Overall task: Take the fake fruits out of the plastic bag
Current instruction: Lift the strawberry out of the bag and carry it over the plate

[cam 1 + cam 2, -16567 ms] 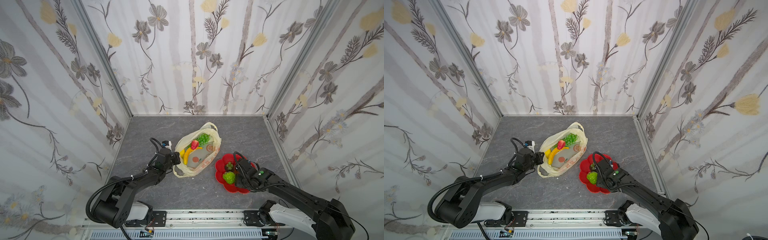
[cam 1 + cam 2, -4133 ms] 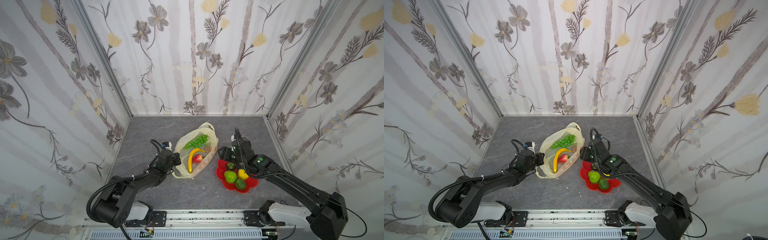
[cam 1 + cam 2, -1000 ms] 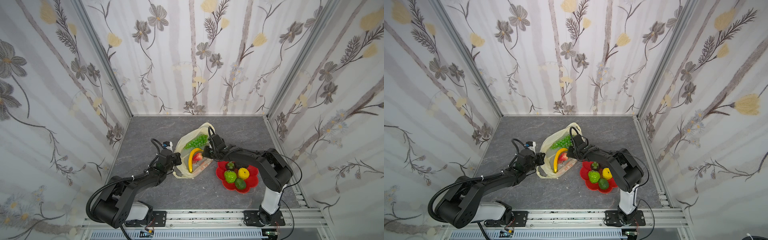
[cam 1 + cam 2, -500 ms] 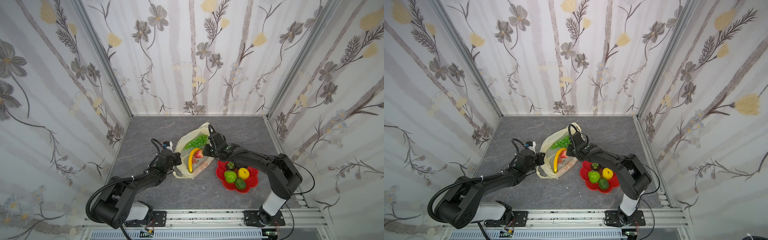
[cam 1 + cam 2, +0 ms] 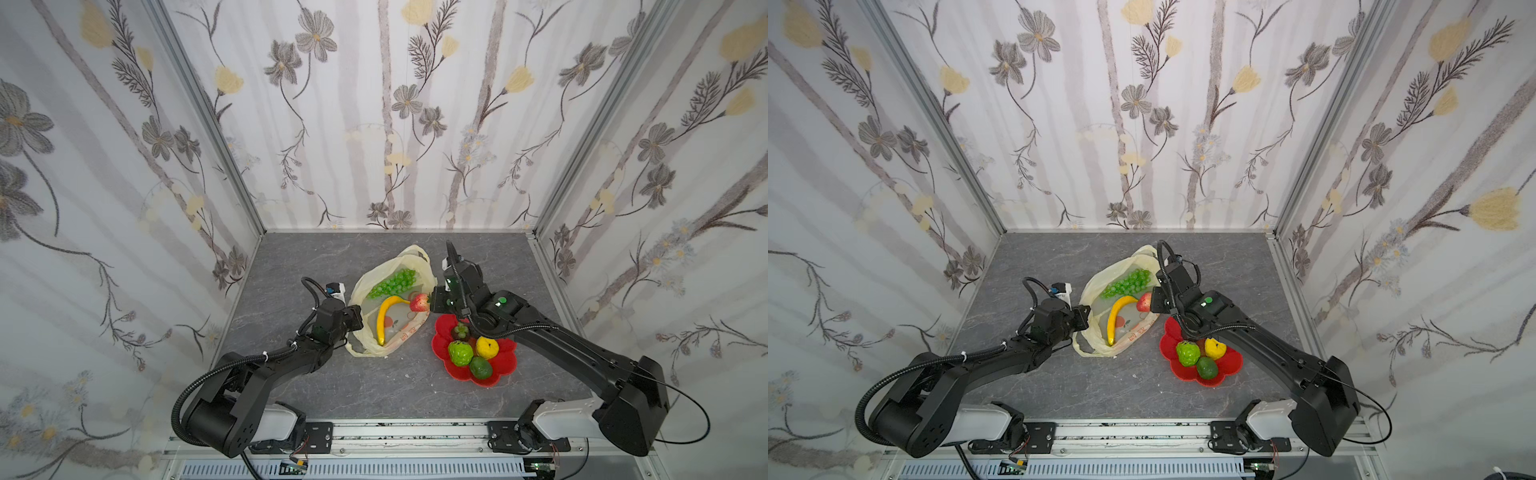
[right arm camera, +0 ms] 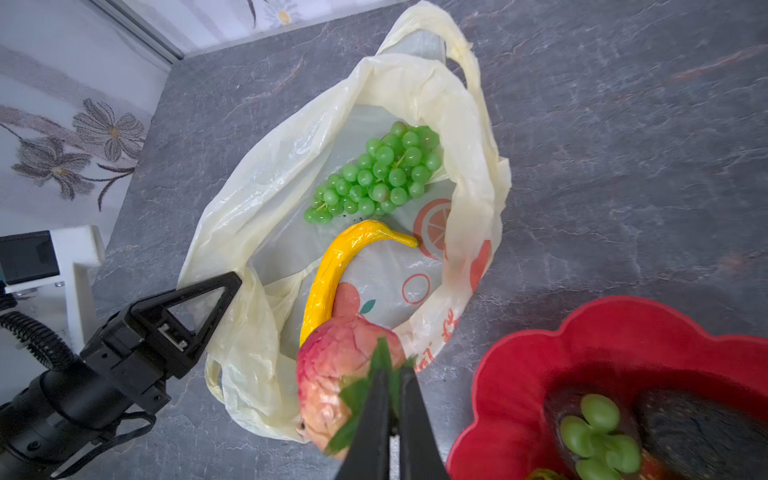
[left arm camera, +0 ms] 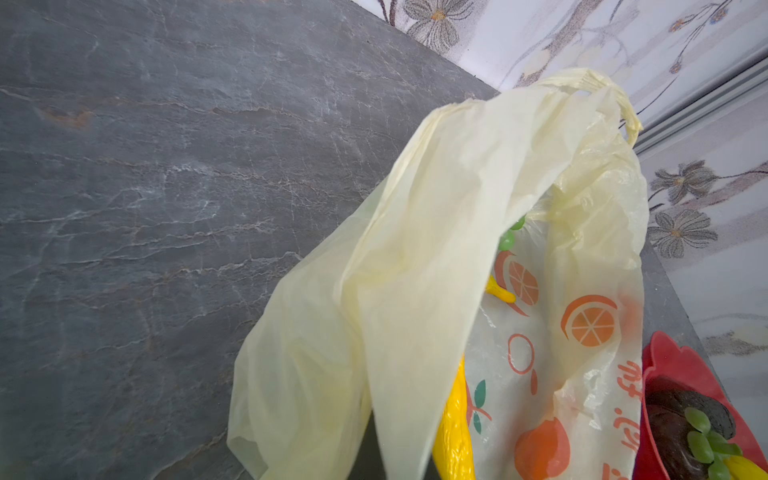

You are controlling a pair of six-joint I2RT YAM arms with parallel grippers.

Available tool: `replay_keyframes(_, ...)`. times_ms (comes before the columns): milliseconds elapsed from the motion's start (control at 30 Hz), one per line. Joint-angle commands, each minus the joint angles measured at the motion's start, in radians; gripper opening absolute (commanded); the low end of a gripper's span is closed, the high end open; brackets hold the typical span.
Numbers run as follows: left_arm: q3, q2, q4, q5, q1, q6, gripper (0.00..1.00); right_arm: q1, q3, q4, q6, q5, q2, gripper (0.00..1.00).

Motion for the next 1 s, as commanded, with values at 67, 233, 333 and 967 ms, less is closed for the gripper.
replay_keyframes(67, 0.001, -0.012, 0.024, -0.012, 0.001, 0.005, 0.0, -0.014, -0.041, -0.153, -0.012, 0.098, -0.099, 0.0)
replay_keyframes(233, 0.001, -0.012, 0.024, -0.012, 0.0, 0.006, 0.0, -0.041, -0.083, -0.244, 0.001, 0.145, -0.175, 0.0)
replay_keyframes(333, 0.001, -0.012, 0.023, -0.011, 0.0, 0.005, 0.0, -0.054, -0.102, -0.28, 0.009, 0.158, -0.216, 0.0)
replay_keyframes(967, -0.001, -0.015, 0.022, -0.023, -0.001, 0.008, 0.0, -0.065, -0.117, -0.492, 0.065, 0.292, -0.305, 0.0)
